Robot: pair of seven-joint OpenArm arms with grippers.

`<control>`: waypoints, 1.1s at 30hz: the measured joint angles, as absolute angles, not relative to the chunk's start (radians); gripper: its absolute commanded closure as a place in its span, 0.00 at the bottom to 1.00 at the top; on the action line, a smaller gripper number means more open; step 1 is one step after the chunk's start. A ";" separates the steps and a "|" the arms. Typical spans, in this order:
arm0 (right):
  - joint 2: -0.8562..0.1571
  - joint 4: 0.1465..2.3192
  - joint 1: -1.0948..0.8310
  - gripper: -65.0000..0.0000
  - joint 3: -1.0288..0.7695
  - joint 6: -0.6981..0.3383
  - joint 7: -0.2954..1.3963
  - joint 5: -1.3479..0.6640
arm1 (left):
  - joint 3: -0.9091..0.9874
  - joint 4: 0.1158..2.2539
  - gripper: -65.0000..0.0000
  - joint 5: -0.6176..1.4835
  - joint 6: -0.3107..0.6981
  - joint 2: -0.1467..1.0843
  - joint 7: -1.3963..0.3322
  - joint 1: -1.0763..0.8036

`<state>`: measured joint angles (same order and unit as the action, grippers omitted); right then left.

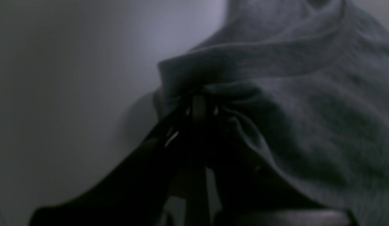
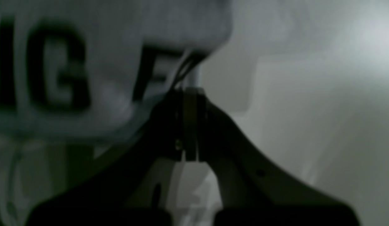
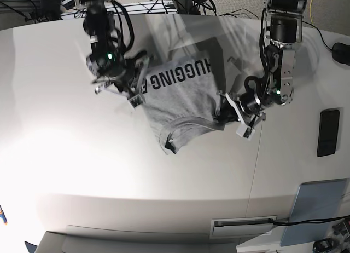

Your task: Fold the T-shirt properly

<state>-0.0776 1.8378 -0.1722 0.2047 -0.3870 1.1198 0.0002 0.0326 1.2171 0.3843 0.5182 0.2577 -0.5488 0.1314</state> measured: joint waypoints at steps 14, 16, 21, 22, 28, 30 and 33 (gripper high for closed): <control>-0.076 2.163 -0.447 1.00 -0.097 -0.306 1.123 -0.084 | 0.041 1.566 1.00 0.464 0.330 0.349 -0.761 0.050; -0.074 2.198 -0.498 1.00 -0.178 -0.307 1.131 -0.127 | 0.061 1.655 1.00 0.492 0.321 0.381 -0.764 -0.028; -0.072 2.265 -0.649 1.00 -0.346 -0.339 1.149 -0.240 | 0.160 1.845 1.00 0.527 0.324 0.407 -0.796 -0.242; -0.072 2.269 -0.681 1.00 -0.374 -0.343 1.149 -0.251 | 0.188 1.871 1.00 0.548 0.335 0.405 -0.799 -0.290; -0.072 2.271 -0.896 1.00 -0.477 -0.370 1.146 -0.343 | 0.358 1.921 1.00 0.631 0.444 0.405 -0.800 -0.590; -0.072 2.271 -0.962 1.00 -0.480 -0.370 1.146 -0.342 | 0.394 1.919 1.00 0.632 0.472 0.405 -0.797 -0.680; -0.072 2.248 -1.030 1.00 -0.480 -0.371 1.110 -0.344 | 0.403 1.886 1.00 0.622 0.508 0.407 -0.794 -0.793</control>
<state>-0.0719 2.2478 -1.0302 -0.4797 -0.3706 1.1103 -0.3435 0.4030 1.8862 0.6216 0.5083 0.4068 -0.7944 -0.7933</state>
